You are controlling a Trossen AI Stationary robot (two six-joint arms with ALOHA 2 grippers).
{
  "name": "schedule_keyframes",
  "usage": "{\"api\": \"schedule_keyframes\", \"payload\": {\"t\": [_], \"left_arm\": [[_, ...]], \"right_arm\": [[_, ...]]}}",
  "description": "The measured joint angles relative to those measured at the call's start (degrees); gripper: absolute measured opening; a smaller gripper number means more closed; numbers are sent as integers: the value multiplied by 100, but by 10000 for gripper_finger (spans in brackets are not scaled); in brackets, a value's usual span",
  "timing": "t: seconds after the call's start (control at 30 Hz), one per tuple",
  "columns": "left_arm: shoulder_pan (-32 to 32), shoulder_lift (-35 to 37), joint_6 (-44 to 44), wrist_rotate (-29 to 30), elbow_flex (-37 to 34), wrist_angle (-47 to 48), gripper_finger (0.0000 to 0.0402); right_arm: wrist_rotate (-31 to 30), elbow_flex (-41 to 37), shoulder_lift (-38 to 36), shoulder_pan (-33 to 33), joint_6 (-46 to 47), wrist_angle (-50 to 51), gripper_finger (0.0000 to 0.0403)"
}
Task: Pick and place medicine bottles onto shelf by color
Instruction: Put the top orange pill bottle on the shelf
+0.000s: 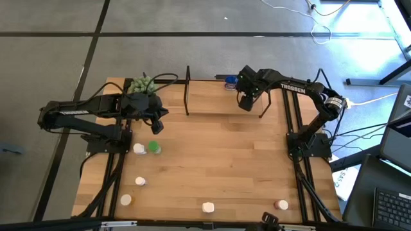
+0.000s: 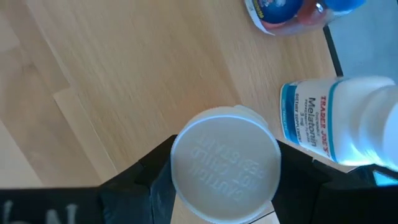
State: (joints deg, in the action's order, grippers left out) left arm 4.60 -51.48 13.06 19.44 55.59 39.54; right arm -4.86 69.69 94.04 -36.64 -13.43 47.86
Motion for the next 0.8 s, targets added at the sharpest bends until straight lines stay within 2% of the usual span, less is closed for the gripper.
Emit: {"api": "schedule_keyframes", "payload": {"t": [0.37, 0.8], "left_arm": [[0, 2, -315, 32, 0, -167, 28], [-2, 2, -319, 61, 0, -317, 27]], "right_arm": [[143, 1, 174, 0, 270, 57, 200], [31, 28, 343, 4, 269, -21, 202]]}}
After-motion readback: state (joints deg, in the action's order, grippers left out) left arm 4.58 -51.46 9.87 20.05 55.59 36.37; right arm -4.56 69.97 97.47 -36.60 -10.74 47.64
